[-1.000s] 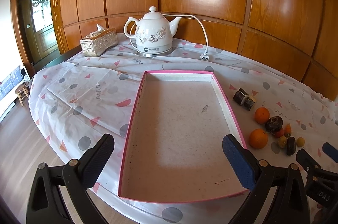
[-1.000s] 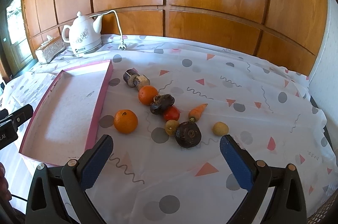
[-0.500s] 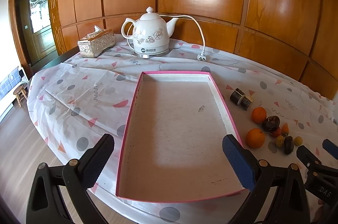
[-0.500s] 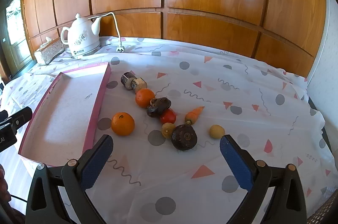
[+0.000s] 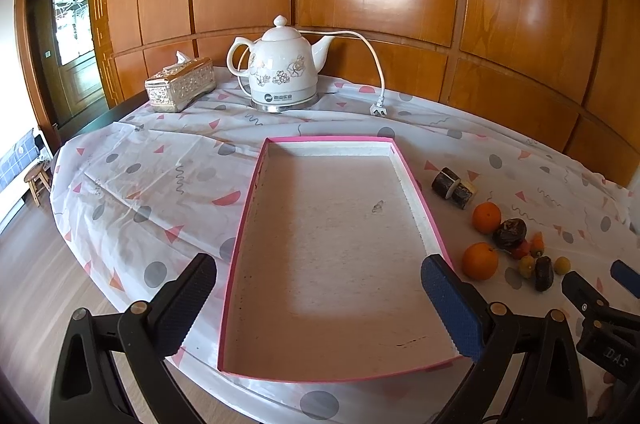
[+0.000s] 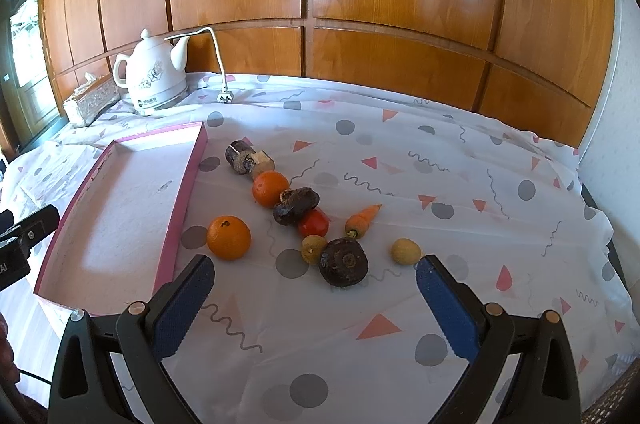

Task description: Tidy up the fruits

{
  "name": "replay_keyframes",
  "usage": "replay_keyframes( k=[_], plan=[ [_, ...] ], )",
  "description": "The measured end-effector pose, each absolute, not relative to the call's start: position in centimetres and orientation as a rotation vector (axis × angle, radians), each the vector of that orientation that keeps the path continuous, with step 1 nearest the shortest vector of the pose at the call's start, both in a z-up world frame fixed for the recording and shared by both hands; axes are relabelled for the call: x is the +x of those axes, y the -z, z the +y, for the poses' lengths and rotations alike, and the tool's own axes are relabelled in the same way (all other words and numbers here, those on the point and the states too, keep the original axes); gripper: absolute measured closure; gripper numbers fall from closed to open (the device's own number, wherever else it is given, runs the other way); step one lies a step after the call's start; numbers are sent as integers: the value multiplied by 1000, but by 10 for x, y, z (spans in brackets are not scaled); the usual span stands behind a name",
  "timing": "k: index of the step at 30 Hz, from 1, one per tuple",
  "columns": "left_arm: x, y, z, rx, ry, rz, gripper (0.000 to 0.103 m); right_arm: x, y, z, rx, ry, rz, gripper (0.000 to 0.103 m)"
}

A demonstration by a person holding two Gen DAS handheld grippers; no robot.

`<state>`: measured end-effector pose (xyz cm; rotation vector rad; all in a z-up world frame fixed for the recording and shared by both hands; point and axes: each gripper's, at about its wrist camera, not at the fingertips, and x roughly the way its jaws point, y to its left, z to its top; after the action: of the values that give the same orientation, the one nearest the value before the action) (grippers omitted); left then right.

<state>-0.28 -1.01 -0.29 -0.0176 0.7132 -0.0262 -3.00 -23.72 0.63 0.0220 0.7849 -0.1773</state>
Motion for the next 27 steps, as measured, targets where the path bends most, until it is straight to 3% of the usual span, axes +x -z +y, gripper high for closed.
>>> replay_keyframes(
  k=[27],
  plan=[
    [-4, 5, -15, -7, 53, 720, 0, -28, -4, -248, 24, 163, 803, 0]
  ],
)
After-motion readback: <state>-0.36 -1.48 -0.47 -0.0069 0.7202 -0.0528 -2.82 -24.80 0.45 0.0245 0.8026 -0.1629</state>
